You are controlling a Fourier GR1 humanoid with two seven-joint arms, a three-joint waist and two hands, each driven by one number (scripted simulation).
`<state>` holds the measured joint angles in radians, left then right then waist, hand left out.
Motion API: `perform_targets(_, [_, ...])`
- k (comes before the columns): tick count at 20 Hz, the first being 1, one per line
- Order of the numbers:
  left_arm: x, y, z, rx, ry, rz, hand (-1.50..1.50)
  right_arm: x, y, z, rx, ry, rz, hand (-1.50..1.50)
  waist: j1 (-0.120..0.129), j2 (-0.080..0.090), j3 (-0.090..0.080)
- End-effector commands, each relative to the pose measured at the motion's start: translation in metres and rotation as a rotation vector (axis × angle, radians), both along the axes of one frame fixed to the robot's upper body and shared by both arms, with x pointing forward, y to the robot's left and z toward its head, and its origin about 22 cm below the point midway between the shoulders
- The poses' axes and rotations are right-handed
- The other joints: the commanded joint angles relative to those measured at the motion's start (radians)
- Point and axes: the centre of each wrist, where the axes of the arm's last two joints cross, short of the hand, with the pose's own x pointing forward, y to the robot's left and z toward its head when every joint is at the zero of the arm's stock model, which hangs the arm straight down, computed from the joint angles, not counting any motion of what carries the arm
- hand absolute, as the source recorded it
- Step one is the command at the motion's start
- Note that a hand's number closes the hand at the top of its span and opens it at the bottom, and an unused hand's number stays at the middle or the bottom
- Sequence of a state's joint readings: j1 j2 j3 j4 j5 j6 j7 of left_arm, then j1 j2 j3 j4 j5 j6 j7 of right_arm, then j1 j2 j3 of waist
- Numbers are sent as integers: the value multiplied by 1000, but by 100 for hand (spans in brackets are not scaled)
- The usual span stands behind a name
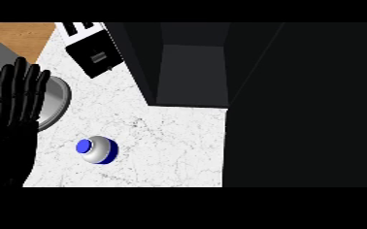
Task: Pick up the bottled water, place it into the cabinet and close the cabinet
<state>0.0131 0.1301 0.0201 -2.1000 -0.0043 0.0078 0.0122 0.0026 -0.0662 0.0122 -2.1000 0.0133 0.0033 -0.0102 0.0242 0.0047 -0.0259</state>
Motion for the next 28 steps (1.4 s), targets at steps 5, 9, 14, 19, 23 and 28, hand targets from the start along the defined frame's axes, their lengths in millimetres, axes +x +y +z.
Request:
perform_targets(5, [-37, -6, -5, -61, -40, 84, -150, -40, 7, 7, -27, 20, 66, -150, -25, -7, 26])
perform_targets(9, [-68, 2, -11, -297, 125, 159, -150, -39, 27, 5, 31, 122, 265, -150, -3, -11, 26])
perform_targets(14, [-107, 9, 26, -301, 114, 177, -150, -81, 27, 22, 41, 119, 282, -150, -21, -11, 26])
perform_targets(19, [-130, -1, 45, -297, 111, 192, -150, -87, 46, 44, 32, 116, 306, -150, -15, -10, 25])
perform_targets(23, [-151, -6, 56, -305, 134, 205, -150, -100, 43, 41, 34, 124, 280, -150, -13, -13, 27])
perform_targets(28, [-153, -4, 47, -292, 158, 186, -150, -102, 46, 51, 52, 121, 259, -150, -4, -13, 25])
